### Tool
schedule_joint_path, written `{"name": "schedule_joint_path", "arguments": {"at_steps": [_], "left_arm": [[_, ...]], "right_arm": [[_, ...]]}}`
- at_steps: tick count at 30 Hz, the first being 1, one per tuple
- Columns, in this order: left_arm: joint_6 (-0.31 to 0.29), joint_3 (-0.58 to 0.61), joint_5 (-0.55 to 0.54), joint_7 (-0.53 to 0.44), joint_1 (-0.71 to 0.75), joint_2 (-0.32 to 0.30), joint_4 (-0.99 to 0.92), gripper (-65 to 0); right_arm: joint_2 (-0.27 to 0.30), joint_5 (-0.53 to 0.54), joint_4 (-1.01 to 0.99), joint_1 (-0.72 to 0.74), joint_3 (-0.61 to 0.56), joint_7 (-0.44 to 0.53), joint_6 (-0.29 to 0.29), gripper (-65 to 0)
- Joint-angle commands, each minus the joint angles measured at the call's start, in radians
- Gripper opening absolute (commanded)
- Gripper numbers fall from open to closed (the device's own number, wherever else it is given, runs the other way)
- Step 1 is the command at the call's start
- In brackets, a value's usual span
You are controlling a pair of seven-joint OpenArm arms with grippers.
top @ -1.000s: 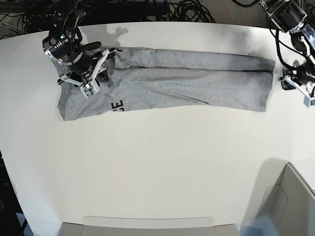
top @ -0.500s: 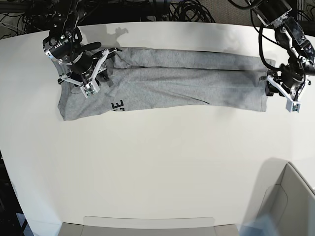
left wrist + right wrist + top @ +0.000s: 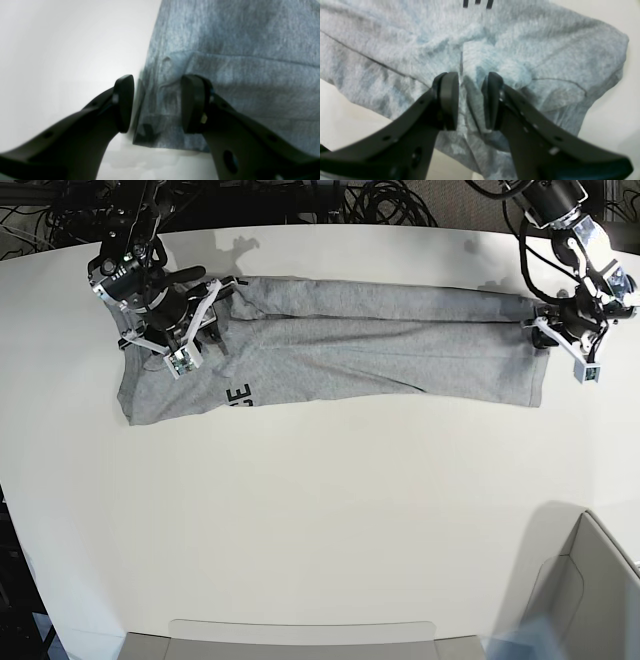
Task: Fold the T-shirt properly
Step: 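Release the shirt end with the left gripper and regrasp it, then pull the shirt end with the left gripper to straighten the strip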
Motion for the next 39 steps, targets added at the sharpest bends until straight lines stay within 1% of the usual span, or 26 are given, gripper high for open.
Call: {"name": "schedule_joint_path", "arguments": {"at_steps": [1,4,10,12,15,32,34,39], "left_arm": [[-0.001,-0.002,-0.007,-0.034,-0.013,-0.019,-0.005,-34.2],[-0.001,-0.002,0.037,-0.078,-0.014,-0.019,-0.03,-34.2],[-0.001,-0.004,0.161,-0.143,-0.048,-0.018,-0.031,-34.2],[-0.001,-0.004,0.209,-0.152,-0.059,-0.013,-0.033,-34.2],[-0.001,-0.004,0.246,-0.158,-0.072,-0.013,-0.033,-34.2],[-0.001,-0.004,0.247,-0.159,-0.079,-0.022,-0.027,-34.2],[-0.001,-0.004,0.247,-0.156,-0.079,-0.042,-0.027,-34.1],[-0.001,-0.004,0.247,-0.149,-0.102,-0.05,-0.027,-34.1]], "right_arm": [[0.004,0.013,0.015,0.008,0.002,0.017,0.004,-45.2],[0.019,0.013,0.015,0.008,0.001,0.015,0.004,-45.2],[0.024,0.013,0.015,0.008,0.001,0.014,0.004,-45.2],[0.024,0.013,0.015,0.008,0.001,0.014,0.004,-45.2],[0.024,0.013,0.015,0.008,0.001,0.014,0.004,-45.2],[0.019,0.013,0.015,0.007,0.001,0.014,0.004,-45.2],[0.019,0.013,0.015,0.005,-0.001,0.014,0.004,-45.2],[0.019,0.013,0.015,0.002,-0.001,0.012,0.004,-45.2]]}}
